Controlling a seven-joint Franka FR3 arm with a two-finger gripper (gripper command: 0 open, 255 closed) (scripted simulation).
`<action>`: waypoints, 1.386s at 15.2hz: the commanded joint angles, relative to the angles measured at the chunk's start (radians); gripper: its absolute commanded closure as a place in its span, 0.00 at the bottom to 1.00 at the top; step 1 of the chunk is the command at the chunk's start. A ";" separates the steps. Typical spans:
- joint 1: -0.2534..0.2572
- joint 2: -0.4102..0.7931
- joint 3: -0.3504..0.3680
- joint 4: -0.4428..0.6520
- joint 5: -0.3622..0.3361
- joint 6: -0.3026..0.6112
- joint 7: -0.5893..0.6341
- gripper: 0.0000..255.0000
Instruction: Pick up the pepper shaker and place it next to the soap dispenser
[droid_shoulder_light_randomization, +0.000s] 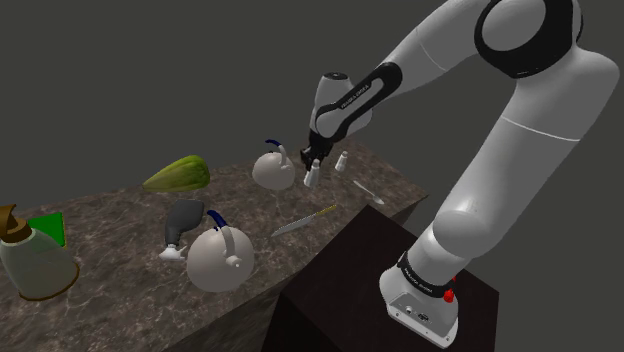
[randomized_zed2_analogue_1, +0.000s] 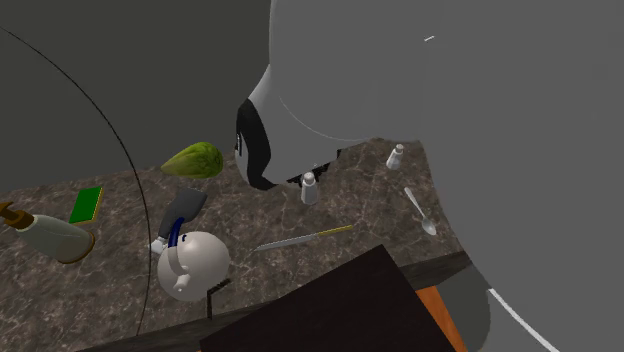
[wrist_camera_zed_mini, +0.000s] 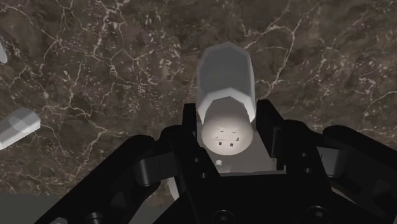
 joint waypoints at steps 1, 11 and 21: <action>-0.001 -0.028 0.001 0.001 0.006 -0.029 -0.008 1.00; 0.002 -0.141 0.005 0.028 0.029 -0.169 -0.036 1.00; 0.007 -0.233 0.008 0.079 0.045 -0.310 -0.058 1.00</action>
